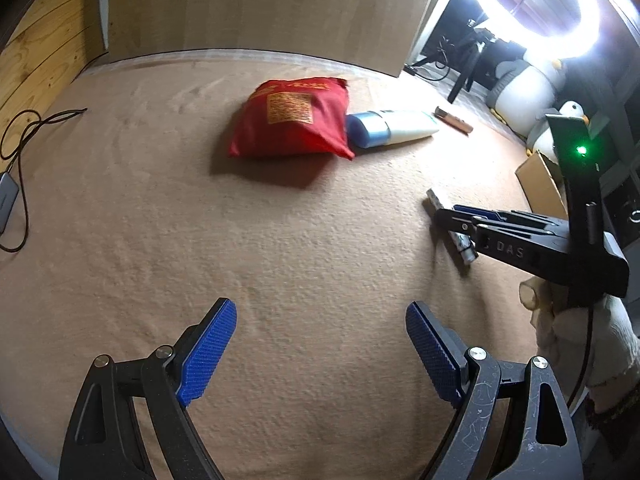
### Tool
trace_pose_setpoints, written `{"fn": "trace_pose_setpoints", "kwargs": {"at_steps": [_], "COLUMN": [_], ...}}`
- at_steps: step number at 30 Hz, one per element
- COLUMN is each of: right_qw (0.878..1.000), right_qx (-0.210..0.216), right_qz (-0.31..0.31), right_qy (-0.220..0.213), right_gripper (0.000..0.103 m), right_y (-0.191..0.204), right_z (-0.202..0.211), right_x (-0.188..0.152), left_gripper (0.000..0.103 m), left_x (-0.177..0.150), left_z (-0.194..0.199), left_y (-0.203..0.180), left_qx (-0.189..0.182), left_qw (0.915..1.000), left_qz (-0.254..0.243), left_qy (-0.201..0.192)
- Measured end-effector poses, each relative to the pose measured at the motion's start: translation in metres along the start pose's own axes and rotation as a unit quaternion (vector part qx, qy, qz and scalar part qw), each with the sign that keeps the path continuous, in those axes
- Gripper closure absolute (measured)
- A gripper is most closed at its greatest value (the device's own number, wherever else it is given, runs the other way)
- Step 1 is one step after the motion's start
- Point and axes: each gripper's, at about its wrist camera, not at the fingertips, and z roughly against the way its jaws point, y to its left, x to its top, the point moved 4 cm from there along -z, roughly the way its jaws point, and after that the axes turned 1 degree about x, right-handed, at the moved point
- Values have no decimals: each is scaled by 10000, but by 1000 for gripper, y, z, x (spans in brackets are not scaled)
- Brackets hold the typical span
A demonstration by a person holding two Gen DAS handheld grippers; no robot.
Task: Organize objects
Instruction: 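Close the right tool on the patterned lighter, then carry the lighter into the box and open the right tool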
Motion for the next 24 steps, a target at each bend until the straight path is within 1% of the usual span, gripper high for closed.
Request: {"fn": "trace_pose_setpoints", "kwargs": {"at_steps": [5,9,13,19,24], "right_qw": [9998,9993,9984,9949,9888], "right_qx": [60,72,-12,-195,-400], "right_qz": [-166,-279,-345,-701,-1104], "right_qy": [-92,-258,-439,-701,-917], "right_gripper": [82,82,82,82,82], "right_y": [-11,-22,-37,-79,-119], "right_z": [14,34,59,97,129], "right_x": [-8,-10,-14,-28,-44], "left_gripper": [14,14,14,14,14], "left_x": [2,4,7,13,17], "left_z": [-3,-5,-6,-10,-16], "left_y": [-16,-27,-39,-60,-78], "left_qx": [-40,-68,-115,-190,-247], "left_qw": [9999,9998,9996,9988,9980], "left_qz": [-109,-201,-264,-445,-584], "left_qy": [12,24,12,10,49]}}
